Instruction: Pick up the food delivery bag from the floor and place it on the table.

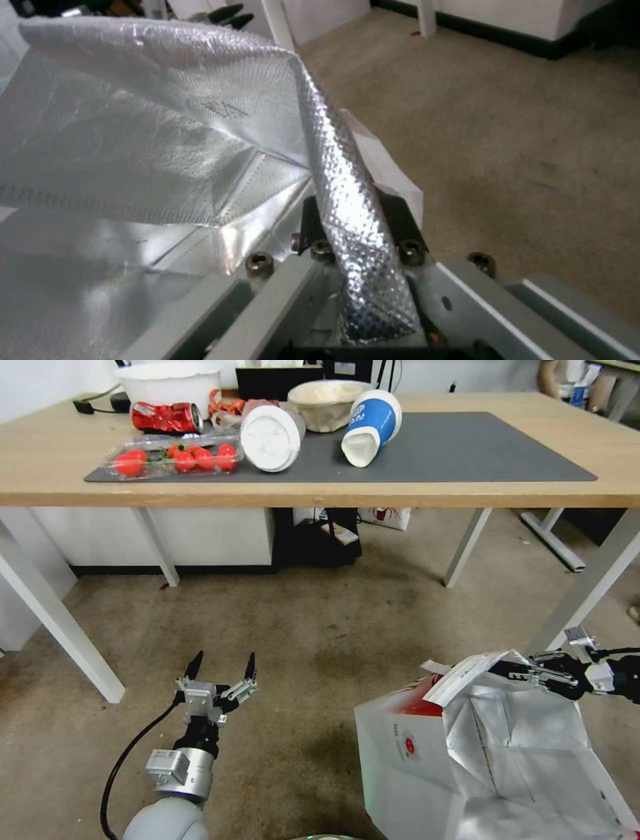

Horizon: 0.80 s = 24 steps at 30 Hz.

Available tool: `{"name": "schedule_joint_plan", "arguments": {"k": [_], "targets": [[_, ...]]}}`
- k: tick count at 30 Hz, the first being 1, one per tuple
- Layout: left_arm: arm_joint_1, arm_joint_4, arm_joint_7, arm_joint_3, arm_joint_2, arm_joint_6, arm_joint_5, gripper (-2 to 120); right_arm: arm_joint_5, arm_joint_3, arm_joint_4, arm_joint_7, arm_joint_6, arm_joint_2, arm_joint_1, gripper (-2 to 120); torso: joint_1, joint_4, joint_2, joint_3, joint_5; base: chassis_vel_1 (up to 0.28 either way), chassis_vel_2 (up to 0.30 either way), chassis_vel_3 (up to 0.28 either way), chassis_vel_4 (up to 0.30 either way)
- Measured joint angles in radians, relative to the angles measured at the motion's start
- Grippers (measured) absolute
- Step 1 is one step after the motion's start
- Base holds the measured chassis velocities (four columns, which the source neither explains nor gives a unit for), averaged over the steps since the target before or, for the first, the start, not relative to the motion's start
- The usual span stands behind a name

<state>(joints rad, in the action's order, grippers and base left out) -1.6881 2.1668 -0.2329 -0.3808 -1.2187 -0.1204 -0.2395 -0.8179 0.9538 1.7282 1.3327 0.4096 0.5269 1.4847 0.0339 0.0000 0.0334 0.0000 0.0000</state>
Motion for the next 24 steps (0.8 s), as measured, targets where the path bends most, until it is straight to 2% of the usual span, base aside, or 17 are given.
{"name": "schedule_joint_plan", "arguments": {"k": [19, 24], "targets": [[0.001, 0.017, -0.018, -0.001, -0.003, -0.014, -0.008, 100, -0.006, 0.000, 0.002, -0.003, 0.003, 0.016, 0.003, 0, 0.000, 0.0000, 0.000, 0.000, -0.0001, 0.000, 0.000, 0.000, 0.000], [-0.003, 0.029, -0.017, 0.002, -0.003, -0.023, -0.049, 100, -0.006, 0.000, 0.008, -0.008, 0.002, 0.024, 0.009, 0, 0.000, 0.0000, 0.000, 0.000, 0.0001, 0.000, 0.000, 0.000, 0.000]]}}
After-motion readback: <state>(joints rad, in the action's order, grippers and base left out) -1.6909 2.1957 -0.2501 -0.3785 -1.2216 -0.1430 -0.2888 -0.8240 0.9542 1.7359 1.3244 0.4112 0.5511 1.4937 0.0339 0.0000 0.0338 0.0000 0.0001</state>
